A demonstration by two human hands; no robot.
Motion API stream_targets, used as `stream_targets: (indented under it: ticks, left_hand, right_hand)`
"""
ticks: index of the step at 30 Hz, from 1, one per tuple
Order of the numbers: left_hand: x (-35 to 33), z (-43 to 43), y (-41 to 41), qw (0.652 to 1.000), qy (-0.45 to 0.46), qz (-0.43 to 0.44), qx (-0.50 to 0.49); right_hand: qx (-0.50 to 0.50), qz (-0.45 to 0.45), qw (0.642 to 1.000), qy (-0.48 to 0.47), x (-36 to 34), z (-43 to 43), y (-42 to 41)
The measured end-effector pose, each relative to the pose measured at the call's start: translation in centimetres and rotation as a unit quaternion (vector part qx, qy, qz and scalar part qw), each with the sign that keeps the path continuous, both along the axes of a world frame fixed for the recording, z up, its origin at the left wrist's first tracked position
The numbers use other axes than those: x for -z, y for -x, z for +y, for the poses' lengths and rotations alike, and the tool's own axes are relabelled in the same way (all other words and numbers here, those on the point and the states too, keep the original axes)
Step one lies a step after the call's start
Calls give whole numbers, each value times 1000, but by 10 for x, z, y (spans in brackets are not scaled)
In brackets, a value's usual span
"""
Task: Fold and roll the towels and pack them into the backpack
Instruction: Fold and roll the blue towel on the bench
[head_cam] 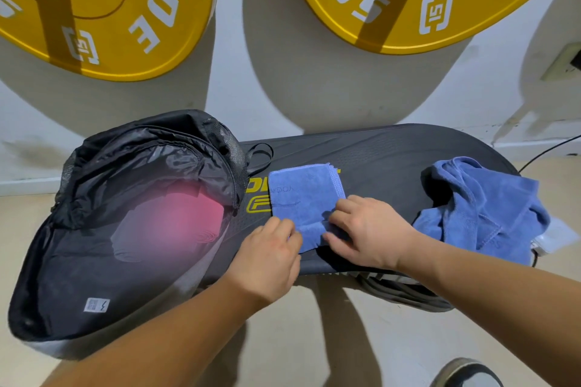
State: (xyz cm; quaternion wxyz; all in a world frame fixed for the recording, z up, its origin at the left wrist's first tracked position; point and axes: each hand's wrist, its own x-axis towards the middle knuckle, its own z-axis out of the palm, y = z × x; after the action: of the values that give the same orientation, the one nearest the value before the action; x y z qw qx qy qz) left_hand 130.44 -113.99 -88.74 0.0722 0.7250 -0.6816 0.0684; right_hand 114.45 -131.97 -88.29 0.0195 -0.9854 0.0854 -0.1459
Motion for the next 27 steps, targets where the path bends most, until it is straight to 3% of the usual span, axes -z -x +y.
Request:
stream_targets:
  ticks: [4, 6, 9, 12, 14, 17, 19, 21, 24, 26, 27]
  left_hand:
    - [1, -1, -11, 998, -13, 47, -44]
    - [0, -1, -14, 994, -19, 95, -57]
    - [-6, -1, -17, 972, -26, 212, -100]
    - [-12, -1, -20, 906, -29, 382, -181]
    - [-14, -3, -18, 845, -29, 481, -232]
    - [-11, -5, -18, 806, -12, 517, -290]
    - [-8, -6, -22, 821, 21, 483, -305]
    - [-7, -6, -26, 883, 49, 382, -266]
    - [-8, -6, -25, 979, 51, 176, -85]
    - [-6, -2, -16, 998, 31, 48, 6]
    - [-5, 0, -11, 999, 25, 29, 15]
  right_hand:
    - [8, 46, 997, 58, 7, -4, 2]
    - [51, 73, 996, -3, 3, -3, -1]
    - [112, 131, 970, -174, -12, -3, -9]
    - [169, 190, 912, -321, -30, -10, -17]
    - [189, 238, 886, -349, -36, -10, -20]
    - [237, 231, 858, -392, -33, -5, -24]
    - [278, 188, 838, -430, -29, -4, -26]
    - [299, 152, 845, -417, -27, -5, -25]
    - [242, 111, 921, -284, -19, -9, -21]
    - [143, 57, 974, -163, -19, -7, -18]
    - [81, 29, 991, -98, -17, -5, -17]
